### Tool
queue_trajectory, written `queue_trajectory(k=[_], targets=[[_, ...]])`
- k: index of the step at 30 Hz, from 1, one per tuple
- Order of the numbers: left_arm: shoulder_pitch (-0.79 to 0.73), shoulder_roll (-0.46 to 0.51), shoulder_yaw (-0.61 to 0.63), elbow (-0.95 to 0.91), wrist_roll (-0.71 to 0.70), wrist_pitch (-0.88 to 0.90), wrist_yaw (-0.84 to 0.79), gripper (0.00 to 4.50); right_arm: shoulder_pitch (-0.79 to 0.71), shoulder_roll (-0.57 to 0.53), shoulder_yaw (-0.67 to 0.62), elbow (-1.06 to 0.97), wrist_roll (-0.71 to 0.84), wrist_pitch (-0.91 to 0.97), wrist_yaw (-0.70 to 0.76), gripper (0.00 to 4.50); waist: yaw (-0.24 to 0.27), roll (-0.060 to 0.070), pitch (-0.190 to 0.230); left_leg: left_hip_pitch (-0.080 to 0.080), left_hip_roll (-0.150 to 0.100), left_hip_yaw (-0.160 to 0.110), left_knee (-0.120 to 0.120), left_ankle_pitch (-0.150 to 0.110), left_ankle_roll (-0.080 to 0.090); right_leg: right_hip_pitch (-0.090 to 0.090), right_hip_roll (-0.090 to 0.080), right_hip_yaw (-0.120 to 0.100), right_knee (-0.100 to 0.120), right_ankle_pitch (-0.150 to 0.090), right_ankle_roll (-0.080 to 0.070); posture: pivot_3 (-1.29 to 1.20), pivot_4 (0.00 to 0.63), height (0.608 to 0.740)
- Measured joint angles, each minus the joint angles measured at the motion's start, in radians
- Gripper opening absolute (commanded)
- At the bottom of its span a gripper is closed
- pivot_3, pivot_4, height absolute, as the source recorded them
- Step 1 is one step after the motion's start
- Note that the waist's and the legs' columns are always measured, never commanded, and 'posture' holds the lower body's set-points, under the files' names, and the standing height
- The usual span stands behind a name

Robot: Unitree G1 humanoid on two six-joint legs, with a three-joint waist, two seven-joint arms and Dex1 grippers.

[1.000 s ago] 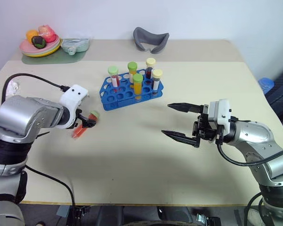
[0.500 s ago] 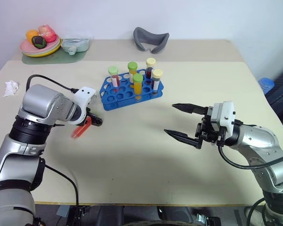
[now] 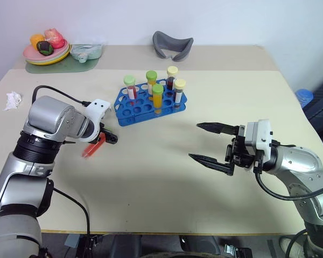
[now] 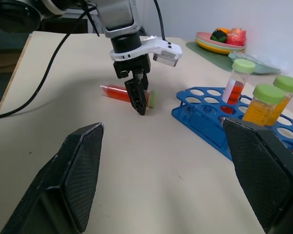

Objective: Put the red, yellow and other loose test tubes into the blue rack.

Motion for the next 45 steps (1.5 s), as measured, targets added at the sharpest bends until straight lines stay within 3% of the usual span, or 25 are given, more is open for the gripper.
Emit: queue_trajectory(k=[3,7,18,27,36,45], targets=[[0.001,0.0,0.0,-0.002,0.0,0.0,0.002,3.49,-0.001,0.0,0.0,0.0,0.0,0.0,0.002,3.96,0.0,0.0,0.0,0.0,0.0,0.0,0.0,0.0,0.0,0.0,0.0,0.0,0.0,0.0,0.0,0.0,0.15,0.74],[0.009,-0.005,0.003,-0.021,-0.006,0.0,0.015,1.51,-0.004,0.0,0.0,0.0,0.0,0.0,0.007,3.96,0.0,0.0,0.0,0.0,0.0,0.0,0.0,0.0,0.0,0.0,0.0,0.0,0.0,0.0,0.0,0.0,0.15,0.74],[0.077,0.012,0.038,-0.139,-0.029,0.0,0.036,1.51,-0.022,0.001,0.001,0.012,-0.003,0.0,0.002,3.96,-0.001,0.0,0.0,0.0,0.0,0.0,0.0,0.0,0.0,0.0,0.0,0.0,0.0,0.0,0.0,0.0,0.15,0.74],[0.186,-0.021,0.258,-0.409,-0.099,-0.049,-0.058,1.51,-0.042,0.005,0.006,0.034,-0.006,-0.001,0.001,3.96,0.001,0.0,0.0,0.0,0.0,0.0,0.0,0.0,0.0,0.0,0.0,0.0,0.0,0.0,0.0,0.0,0.15,0.74],[0.266,-0.321,0.457,-0.471,-0.081,-0.64,-0.115,1.51,-0.065,0.011,0.0,0.04,0.0,0.015,-0.035,3.96,0.001,0.0,0.0,0.0,0.0,0.001,0.0,0.0,-0.001,0.001,-0.001,0.0,-0.001,0.0,0.0,0.0,0.15,0.74],[0.34,-0.439,0.382,-0.246,0.153,-1.228,-0.17,1.51,-0.094,0.085,-0.033,0.07,0.0,0.042,-0.169,3.96,0.006,0.0,-0.001,0.0,0.0,0.001,0.001,0.0,0.0,0.001,-0.001,0.0,-0.002,0.0,0.0,0.0,0.15,0.74]])
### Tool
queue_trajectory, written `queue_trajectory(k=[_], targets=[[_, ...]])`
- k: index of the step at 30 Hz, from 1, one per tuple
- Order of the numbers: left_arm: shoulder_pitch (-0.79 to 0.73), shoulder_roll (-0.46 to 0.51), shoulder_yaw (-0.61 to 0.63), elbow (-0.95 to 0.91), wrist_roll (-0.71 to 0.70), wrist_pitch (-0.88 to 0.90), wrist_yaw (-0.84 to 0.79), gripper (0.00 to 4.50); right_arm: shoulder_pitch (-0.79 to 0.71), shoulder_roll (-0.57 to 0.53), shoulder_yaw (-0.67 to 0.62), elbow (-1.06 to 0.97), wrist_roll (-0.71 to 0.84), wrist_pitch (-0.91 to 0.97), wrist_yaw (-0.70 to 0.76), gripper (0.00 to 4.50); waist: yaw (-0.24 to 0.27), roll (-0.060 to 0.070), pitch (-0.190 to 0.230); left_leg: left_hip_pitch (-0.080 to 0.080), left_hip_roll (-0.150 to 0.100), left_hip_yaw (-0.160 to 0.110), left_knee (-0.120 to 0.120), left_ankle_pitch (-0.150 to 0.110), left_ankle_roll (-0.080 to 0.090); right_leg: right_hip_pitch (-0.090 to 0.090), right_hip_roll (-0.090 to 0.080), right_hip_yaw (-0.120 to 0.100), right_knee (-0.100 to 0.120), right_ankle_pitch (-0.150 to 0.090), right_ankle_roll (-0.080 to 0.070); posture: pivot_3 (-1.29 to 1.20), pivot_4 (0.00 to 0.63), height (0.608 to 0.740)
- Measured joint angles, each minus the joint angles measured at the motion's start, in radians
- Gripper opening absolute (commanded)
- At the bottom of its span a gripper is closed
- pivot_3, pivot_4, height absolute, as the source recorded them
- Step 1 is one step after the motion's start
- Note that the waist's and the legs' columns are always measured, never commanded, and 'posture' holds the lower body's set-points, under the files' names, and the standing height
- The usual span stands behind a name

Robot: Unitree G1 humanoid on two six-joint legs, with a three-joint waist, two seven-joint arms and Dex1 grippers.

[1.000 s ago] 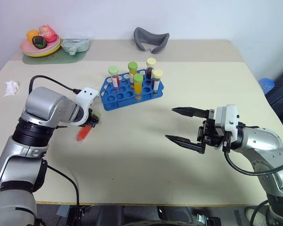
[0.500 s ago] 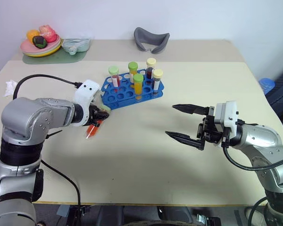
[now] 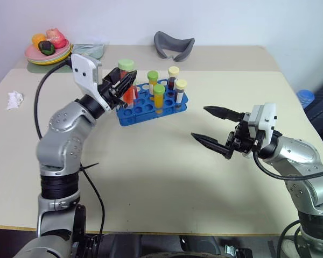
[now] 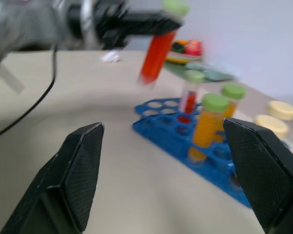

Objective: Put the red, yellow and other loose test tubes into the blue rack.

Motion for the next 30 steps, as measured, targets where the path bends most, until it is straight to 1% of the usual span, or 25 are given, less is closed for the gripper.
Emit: queue_trajectory(k=[6,9,13,17,23,30], targets=[[0.015,-0.085,-0.037,0.111,0.072,-0.216,0.005,1.51,-0.017,0.027,0.001,0.0,-0.002,0.038,-0.072,3.96,-0.004,0.0,0.0,0.001,0.0,0.0,0.0,0.0,0.0,0.0,0.0,0.0,0.0,0.0,0.0,0.0,0.15,0.74],[0.021,-0.106,-0.042,0.209,0.117,-0.327,0.013,1.51,-0.016,0.039,0.002,-0.001,-0.008,0.05,-0.1,3.96,-0.005,0.0,0.0,0.001,0.0,0.0,0.0,0.0,0.0,0.0,0.0,0.0,0.001,0.0,0.0,0.0,0.15,0.74],[0.015,-0.133,-0.042,0.31,0.155,-0.415,0.037,1.51,-0.013,0.046,0.006,-0.006,-0.009,0.064,-0.12,3.96,-0.002,0.0,0.0,0.0,0.0,0.0,0.0,0.0,0.0,0.0,0.0,0.0,0.001,0.0,0.0,0.0,0.15,0.74],[-0.028,-0.166,-0.043,0.411,0.195,-0.51,0.071,1.51,-0.008,0.047,0.007,-0.013,-0.01,0.068,-0.129,3.96,-0.001,0.0,0.0,0.0,0.0,0.0,0.0,0.0,0.0,0.0,0.0,0.0,0.001,0.0,0.0,0.0,0.15,0.74],[-0.081,-0.212,-0.054,0.568,0.24,-0.615,0.109,1.51,0.006,0.047,0.007,-0.015,-0.01,0.076,-0.138,3.96,-0.004,0.0,0.0,0.0,0.0,0.0,0.0,0.0,0.0,0.0,0.0,0.0,0.001,0.0,0.0,0.0,0.15,0.74],[-0.089,-0.214,-0.071,0.617,0.267,-0.681,0.117,1.51,0.018,0.045,0.0,-0.037,-0.01,0.082,-0.147,3.96,-0.004,0.0,0.0,0.001,0.0,0.0,0.0,0.0,0.0,0.0,0.0,0.0,0.001,0.0,0.0,0.0,0.15,0.74]])
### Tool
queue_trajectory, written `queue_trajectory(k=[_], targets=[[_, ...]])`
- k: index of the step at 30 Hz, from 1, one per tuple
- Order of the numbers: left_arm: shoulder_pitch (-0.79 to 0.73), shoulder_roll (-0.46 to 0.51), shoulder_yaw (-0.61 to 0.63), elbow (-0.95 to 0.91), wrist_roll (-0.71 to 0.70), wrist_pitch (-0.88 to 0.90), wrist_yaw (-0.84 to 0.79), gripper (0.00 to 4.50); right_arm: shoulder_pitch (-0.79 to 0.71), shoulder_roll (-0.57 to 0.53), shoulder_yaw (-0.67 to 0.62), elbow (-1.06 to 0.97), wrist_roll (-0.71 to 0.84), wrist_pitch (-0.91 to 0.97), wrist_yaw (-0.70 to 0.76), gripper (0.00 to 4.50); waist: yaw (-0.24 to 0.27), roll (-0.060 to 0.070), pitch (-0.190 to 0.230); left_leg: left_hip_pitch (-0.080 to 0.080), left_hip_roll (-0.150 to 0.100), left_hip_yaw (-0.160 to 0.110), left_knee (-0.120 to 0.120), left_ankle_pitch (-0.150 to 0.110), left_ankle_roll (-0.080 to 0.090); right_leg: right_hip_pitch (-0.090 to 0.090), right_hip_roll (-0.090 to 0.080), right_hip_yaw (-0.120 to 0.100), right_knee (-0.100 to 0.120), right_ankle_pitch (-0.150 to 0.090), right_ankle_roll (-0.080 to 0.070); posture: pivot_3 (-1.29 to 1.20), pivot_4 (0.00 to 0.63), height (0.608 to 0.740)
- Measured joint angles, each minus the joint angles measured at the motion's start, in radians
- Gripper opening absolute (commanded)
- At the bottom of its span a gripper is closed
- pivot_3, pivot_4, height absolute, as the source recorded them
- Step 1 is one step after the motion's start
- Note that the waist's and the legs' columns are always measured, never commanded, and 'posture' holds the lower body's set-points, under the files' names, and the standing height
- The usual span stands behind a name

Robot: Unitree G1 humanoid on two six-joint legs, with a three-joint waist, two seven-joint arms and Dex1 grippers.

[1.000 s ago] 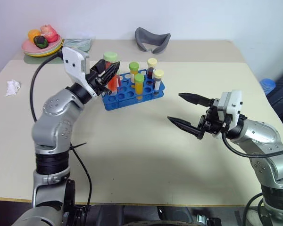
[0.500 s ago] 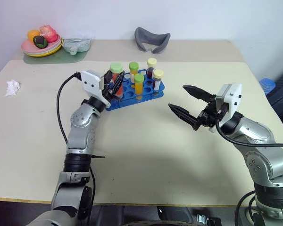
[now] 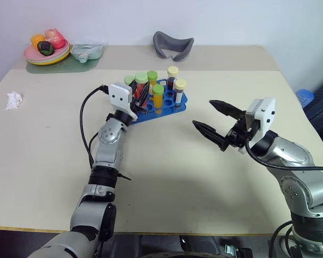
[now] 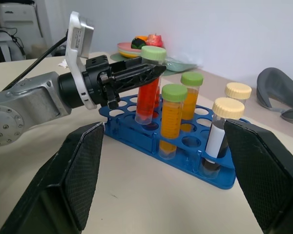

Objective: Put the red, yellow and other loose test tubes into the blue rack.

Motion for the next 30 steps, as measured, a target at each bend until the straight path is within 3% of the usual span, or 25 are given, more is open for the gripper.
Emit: queue_trajectory(k=[11,30], targets=[[0.04,0.033,-0.001,-0.04,-0.004,-0.006,-0.013,1.51,0.006,0.0,-0.001,-0.005,0.0,0.0,-0.003,3.96,0.0,0.0,0.0,0.0,0.0,0.0,0.0,0.0,0.0,0.0,0.0,0.0,0.0,0.0,0.0,0.0,0.15,0.74],[0.089,0.006,-0.015,-0.127,-0.031,0.049,-0.038,1.51,0.005,-0.002,-0.001,-0.005,-0.007,0.0,-0.004,3.96,0.001,0.0,0.0,0.001,0.0,0.0,0.0,0.0,0.0,0.001,0.0,0.0,0.0,0.0,0.0,0.0,0.15,0.74]])
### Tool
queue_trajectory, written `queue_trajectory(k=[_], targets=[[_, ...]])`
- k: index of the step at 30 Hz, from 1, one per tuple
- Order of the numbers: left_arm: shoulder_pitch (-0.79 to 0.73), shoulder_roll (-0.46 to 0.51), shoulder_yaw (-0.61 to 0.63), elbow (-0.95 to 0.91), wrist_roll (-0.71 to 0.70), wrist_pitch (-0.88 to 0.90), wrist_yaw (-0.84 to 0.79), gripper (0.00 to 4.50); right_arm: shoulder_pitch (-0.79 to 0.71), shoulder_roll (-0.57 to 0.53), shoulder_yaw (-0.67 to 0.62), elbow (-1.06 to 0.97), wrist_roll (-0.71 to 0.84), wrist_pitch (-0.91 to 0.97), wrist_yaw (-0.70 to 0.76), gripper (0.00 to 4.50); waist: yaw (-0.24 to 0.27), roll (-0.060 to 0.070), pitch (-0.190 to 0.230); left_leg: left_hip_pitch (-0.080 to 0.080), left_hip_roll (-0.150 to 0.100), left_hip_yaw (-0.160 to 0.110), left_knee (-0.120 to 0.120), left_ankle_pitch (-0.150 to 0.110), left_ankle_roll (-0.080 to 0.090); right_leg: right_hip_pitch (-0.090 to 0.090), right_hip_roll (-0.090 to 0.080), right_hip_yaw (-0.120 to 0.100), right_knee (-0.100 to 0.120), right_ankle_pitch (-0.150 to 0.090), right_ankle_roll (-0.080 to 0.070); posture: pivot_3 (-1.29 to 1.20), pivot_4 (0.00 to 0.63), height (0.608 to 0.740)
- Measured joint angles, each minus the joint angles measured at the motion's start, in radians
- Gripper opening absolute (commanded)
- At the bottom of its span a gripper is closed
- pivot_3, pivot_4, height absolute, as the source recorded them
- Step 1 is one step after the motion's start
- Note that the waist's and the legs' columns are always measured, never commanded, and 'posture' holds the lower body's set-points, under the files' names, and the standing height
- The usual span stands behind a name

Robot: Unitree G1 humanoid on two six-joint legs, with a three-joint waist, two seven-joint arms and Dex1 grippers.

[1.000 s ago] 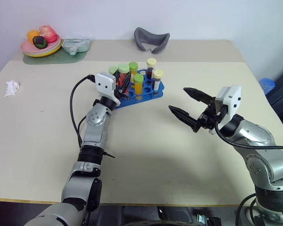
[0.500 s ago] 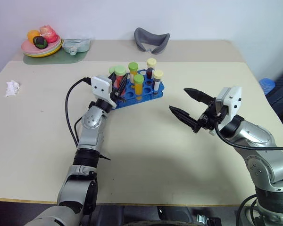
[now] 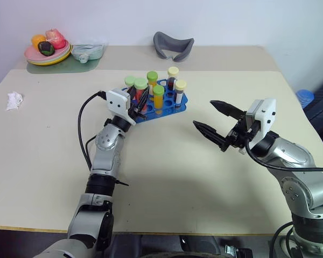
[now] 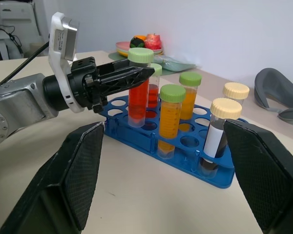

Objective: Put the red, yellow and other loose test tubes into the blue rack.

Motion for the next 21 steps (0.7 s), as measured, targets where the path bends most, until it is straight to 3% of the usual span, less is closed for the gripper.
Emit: queue_trajectory(k=[21], targets=[[0.025,0.038,0.002,-0.02,0.015,0.0,0.038,1.51,0.0,0.0,0.0,0.0,-0.002,0.0,-0.002,3.96,-0.003,0.001,-0.001,0.001,0.0,0.0,0.0,0.0,0.0,0.0,0.0,0.0,0.0,0.0,0.0,0.0,0.15,0.74]])
